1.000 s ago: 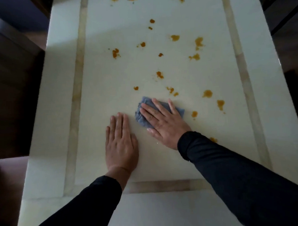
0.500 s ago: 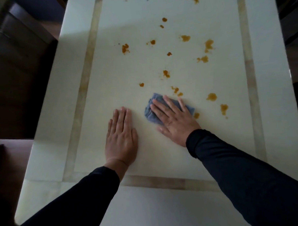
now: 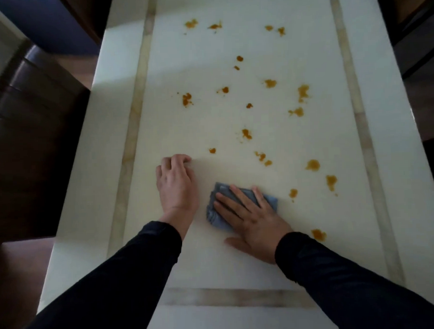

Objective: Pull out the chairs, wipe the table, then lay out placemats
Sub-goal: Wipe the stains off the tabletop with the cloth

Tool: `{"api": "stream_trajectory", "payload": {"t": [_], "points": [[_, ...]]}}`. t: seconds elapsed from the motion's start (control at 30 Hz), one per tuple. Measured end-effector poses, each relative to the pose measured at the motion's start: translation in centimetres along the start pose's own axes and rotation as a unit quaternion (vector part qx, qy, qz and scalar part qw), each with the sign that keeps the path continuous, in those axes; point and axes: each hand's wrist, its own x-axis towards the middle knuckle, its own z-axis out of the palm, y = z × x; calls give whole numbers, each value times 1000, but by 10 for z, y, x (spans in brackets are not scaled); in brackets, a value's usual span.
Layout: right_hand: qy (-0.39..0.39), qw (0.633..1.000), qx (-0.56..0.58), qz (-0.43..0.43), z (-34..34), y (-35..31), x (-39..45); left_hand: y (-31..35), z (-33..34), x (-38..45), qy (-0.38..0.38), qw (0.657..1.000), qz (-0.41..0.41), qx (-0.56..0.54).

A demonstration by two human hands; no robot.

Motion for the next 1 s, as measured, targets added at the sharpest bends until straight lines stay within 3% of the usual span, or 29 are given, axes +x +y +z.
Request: {"api": "stream_trajectory", "payload": {"t": [0.2, 0.47, 0.6, 0.73, 0.9, 1.0], "points": [[19, 993, 15, 119, -15, -2, 38, -11, 6, -2, 28, 999, 32, 0], [34, 998, 9, 44, -24, 3, 84, -12, 9, -1, 10, 999, 39, -9], [37, 991, -2, 129, -41, 32, 133, -13, 10, 0, 6, 999, 28, -18], [73, 961, 57, 259, -42, 47, 133, -15, 11, 0, 11, 999, 28, -13], [66, 965, 42, 249, -30, 47, 92, -13, 11, 0, 21, 998, 60, 17], [66, 938, 78, 331, -40, 73, 98, -14, 12, 0, 15, 997, 61, 44]]}}
